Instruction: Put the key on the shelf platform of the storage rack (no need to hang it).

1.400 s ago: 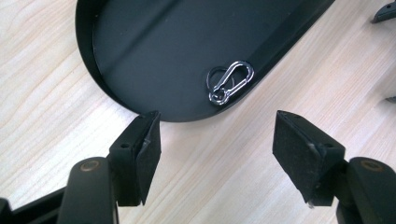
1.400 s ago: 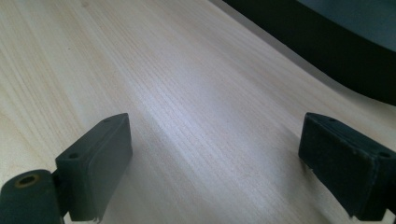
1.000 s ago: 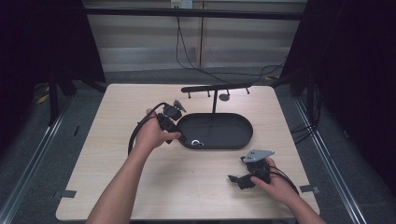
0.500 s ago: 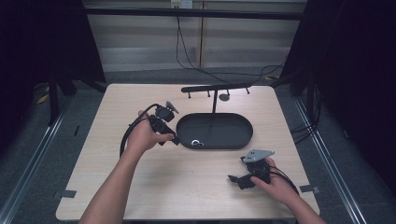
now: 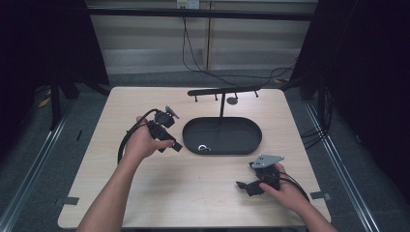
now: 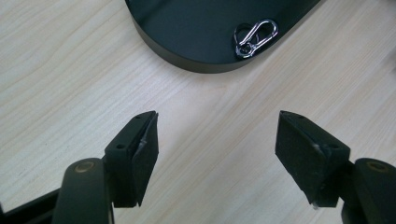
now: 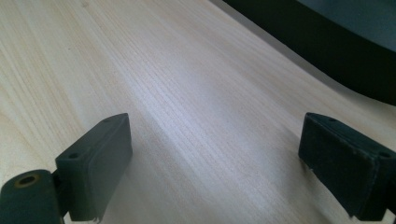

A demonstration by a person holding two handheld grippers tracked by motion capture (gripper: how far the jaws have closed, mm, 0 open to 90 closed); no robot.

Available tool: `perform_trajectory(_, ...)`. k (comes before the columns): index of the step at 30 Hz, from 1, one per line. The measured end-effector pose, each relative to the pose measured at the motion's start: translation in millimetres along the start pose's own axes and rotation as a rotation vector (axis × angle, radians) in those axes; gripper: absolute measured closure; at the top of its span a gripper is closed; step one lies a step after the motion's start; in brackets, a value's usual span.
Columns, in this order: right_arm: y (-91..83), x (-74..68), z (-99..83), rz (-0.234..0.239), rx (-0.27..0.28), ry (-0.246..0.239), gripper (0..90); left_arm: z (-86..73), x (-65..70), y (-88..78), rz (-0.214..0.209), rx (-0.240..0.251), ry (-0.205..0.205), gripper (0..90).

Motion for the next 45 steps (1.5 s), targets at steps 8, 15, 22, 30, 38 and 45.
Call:
perform_trajectory(8,0.0,0.0,0.0,0.0,0.0,0.0,9.2,-6.5,-2.5,-3.8,0.001,-0.002,0.0,29.6)
perform_trajectory(15,0.0,0.0,0.0,0.0,0.0,0.0,9.2,-13.7,-5.6,-5.0,0.0,-0.008,-0.007,29.6)
perform_trajectory(22,0.0,0.0,0.0,0.0,0.0,0.0,9.2,-20.4,-6.7,-7.0,0.002,-0.005,-0.004,29.0)
perform_trajectory(30,0.0,0.0,0.0,0.0,0.0,-0.001,9.2,-27.9,-8.5,-8.8,-0.003,-0.005,-0.007,28.8)
perform_trajectory(38,0.0,0.0,0.0,0.0,0.0,-0.001,9.2,-37.0,-11.9,-9.4,-0.001,-0.004,-0.013,28.5)
perform_trajectory(45,0.0,0.0,0.0,0.0,0.0,-0.001,9.2,-44.4,-12.7,-12.0,-0.004,-0.002,-0.001,28.2)
Point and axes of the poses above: each handheld gripper's, and its own axes: y roughly forward along the jaws, z roughly out of its top, x roughly to its right, the point moved 5 cm from there along y, roughly forward along the jaws, and after that the axes turned 1 degree about -x, right-handed, at the moved point
